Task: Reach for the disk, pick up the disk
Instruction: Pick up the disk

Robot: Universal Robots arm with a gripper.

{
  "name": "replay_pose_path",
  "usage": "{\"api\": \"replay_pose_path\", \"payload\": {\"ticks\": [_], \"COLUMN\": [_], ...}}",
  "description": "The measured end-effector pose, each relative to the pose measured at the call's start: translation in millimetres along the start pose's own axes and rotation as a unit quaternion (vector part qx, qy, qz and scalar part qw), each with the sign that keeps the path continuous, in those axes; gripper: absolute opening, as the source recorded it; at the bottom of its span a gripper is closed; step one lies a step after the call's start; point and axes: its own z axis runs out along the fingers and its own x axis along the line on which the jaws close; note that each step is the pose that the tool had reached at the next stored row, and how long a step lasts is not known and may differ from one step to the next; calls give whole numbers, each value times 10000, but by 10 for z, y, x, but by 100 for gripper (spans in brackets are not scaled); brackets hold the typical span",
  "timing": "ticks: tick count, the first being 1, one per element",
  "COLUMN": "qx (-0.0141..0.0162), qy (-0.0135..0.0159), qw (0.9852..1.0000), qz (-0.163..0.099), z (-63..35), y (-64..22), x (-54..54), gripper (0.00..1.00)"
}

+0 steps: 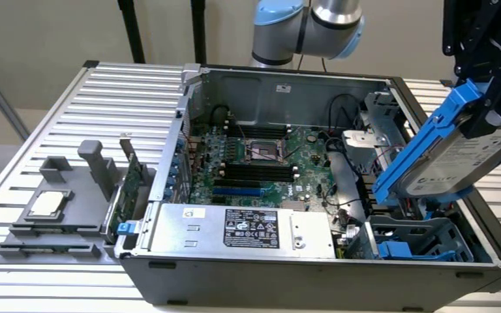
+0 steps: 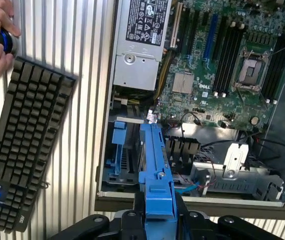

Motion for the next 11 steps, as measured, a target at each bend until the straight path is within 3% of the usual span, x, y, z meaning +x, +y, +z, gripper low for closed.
{"api": "replay_pose_path", "payload": {"ticks": [11], "qx": [23], "qy": [40], "qw": [9998], "qz": [181], "z": [33], "y": [-81], "x": [17], "gripper": [33]}}
